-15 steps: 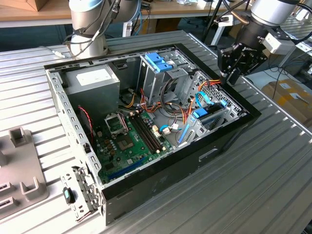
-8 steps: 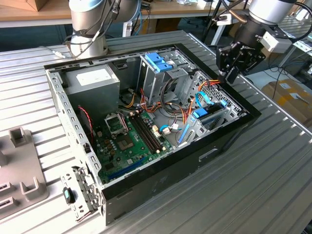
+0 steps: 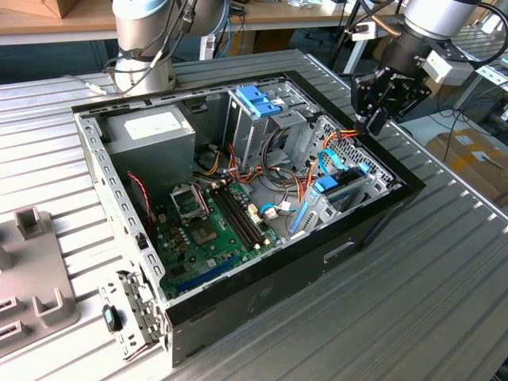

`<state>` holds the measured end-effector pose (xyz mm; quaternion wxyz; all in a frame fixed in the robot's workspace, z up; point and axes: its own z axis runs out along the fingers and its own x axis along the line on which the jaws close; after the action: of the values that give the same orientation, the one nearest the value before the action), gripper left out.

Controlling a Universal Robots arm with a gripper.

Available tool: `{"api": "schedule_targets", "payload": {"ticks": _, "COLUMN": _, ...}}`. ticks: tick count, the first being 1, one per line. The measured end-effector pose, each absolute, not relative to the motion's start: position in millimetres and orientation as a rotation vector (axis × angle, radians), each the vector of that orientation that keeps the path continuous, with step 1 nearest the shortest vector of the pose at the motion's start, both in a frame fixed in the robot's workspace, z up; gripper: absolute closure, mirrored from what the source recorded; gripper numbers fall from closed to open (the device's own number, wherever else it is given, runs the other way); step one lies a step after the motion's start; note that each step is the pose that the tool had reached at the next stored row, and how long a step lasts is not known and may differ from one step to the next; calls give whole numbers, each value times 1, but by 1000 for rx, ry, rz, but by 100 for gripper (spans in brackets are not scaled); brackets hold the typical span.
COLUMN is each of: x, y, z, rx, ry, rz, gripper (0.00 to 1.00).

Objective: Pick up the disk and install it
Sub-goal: 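Insert the second disk wire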

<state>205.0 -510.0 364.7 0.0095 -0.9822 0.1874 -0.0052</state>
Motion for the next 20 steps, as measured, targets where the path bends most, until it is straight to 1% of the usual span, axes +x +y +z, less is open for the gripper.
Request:
{"api": "schedule_targets", "payload": {"ticks": 5, "x": 205, "y": -510, "z": 365, "rx": -3067, "ry": 585, "rz": -16, "gripper": 61}}
{"api": "schedule_targets", "payload": {"ticks": 6, "x": 205, "y": -510, "z": 365, "rx": -3067, "ry": 585, "rz": -16, "gripper": 63}}
{"api": "schedule_targets", "payload": {"ticks": 7, "x": 205, "y": -510, "z": 365, "rx": -3067, "ry": 585, "rz": -16, "gripper": 70}}
{"api": "schedule_targets", "payload": {"ticks": 14, "x": 205, "y": -510, "z": 365, "rx": -3067, "ry": 585, "rz": -16, "gripper": 71}}
{"api": "schedule_targets", "payload": {"ticks": 15, "x": 205, "y": -510, "z": 365, "rx": -3067, "ry": 585, "rz": -16, "gripper": 78}}
{"api": "schedule_targets", "payload": {"ticks": 20, "x": 205, "y": -510, "z": 365, "rx": -3055, "ry": 649, "rz": -17, "gripper": 78}}
